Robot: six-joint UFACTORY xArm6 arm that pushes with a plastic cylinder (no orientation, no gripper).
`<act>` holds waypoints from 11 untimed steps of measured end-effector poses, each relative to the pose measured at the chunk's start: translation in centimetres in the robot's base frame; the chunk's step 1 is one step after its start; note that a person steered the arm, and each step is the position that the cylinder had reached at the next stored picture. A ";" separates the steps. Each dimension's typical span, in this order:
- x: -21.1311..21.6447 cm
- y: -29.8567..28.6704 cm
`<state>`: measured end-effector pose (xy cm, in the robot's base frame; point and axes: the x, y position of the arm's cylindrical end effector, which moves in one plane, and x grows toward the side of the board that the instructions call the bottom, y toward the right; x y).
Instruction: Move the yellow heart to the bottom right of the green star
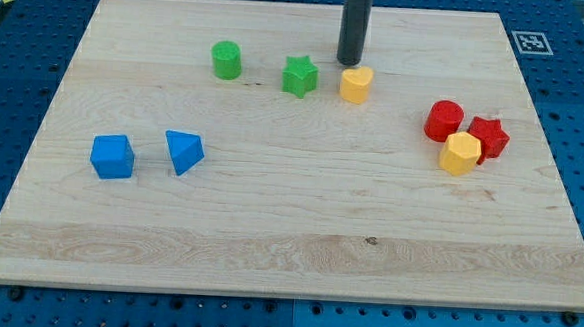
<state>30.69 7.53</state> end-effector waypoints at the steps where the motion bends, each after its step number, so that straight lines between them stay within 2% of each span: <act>1: 2.1 4.1; 2: 2.1 4.4; 4: 4.9 4.4; 5: 3.9 3.2; 6: 0.6 2.3; 7: 2.2 2.0; 8: 6.0 2.0; 9: 6.4 1.9; 10: 3.9 -2.6; 11: 2.1 -3.9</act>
